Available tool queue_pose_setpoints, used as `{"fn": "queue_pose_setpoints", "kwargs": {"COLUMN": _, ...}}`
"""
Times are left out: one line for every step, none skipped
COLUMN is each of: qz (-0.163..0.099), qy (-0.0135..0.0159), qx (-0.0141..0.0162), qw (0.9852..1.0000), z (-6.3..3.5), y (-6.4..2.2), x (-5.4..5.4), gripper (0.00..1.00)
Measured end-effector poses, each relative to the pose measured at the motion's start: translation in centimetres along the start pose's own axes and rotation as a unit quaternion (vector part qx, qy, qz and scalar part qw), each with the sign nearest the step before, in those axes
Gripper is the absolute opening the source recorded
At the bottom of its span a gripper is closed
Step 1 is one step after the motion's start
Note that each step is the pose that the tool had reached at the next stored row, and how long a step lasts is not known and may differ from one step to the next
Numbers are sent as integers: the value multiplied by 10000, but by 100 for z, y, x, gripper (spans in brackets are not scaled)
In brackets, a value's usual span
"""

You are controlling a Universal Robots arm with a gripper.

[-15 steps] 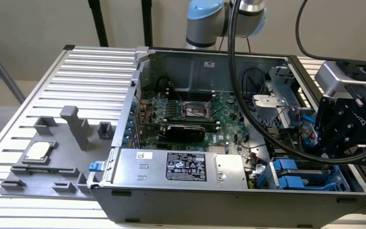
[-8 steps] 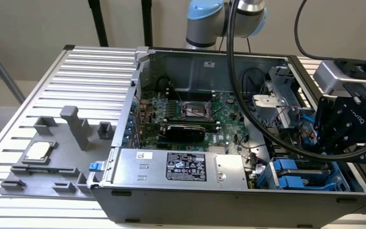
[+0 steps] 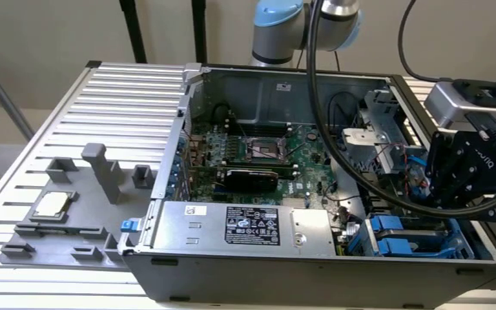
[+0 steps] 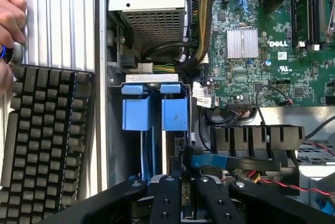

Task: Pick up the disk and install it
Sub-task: 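Insert the first disk wire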

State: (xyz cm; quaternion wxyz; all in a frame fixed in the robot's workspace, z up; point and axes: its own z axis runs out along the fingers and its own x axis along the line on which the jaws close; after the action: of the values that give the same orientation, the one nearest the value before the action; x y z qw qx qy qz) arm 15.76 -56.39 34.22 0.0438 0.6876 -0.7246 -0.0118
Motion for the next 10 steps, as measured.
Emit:
{"fn": "queue_pose_setpoints", "kwargs": {"qz": 0, "qy": 4, "qx": 0, "qw": 10000, "z": 2, "y": 0, "x": 0, "gripper": 0}}
{"fn": "queue_pose_setpoints", "kwargs": {"qz": 0, "qy": 7, "qx": 1, "qw": 10000, "z": 4, "y": 0, "x": -1, "gripper": 0}}
{"fn": "queue_pose_setpoints", "kwargs": {"qz": 1, "qy": 9, "qx": 1, "qw": 10000, "z": 7, "y": 0, "x": -1, "gripper": 0}}
{"fn": "queue_pose_setpoints", "kwargs": {"qz": 1, "qy": 11, "qx": 1, "qw": 10000, "z": 10, "y": -1, "x": -1, "gripper": 0}}
{"fn": "queue_pose_setpoints", "kwargs": {"qz": 1, "qy": 14, "qx": 1, "qw": 10000, "z": 13, "y": -1, "x": -1, "gripper": 0}}
{"fn": "queue_pose_setpoints", "kwargs": {"qz": 1, "qy": 14, "qx": 1, "qw": 10000, "z": 15, "y": -1, "x": -2, "gripper": 0}}
{"fn": "queue_pose_setpoints", "kwargs": {"qz": 2, "qy": 14, "qx": 0, "qw": 10000, "z": 18, "y": -1, "x": -3, "gripper": 0}}
{"fn": "queue_pose_setpoints", "kwargs": {"qz": 2, "qy": 13, "qx": 1, "qw": 10000, "z": 19, "y": -1, "x": -5, "gripper": 0}}
{"fn": "queue_pose_setpoints", "kwargs": {"qz": 2, "qy": 14, "qx": 1, "qw": 10000, "z": 19, "y": -1, "x": -8, "gripper": 0}}
{"fn": "queue_pose_setpoints", "kwargs": {"qz": 1, "qy": 14, "qx": 1, "qw": 10000, "z": 19, "y": -1, "x": -11, "gripper": 0}}
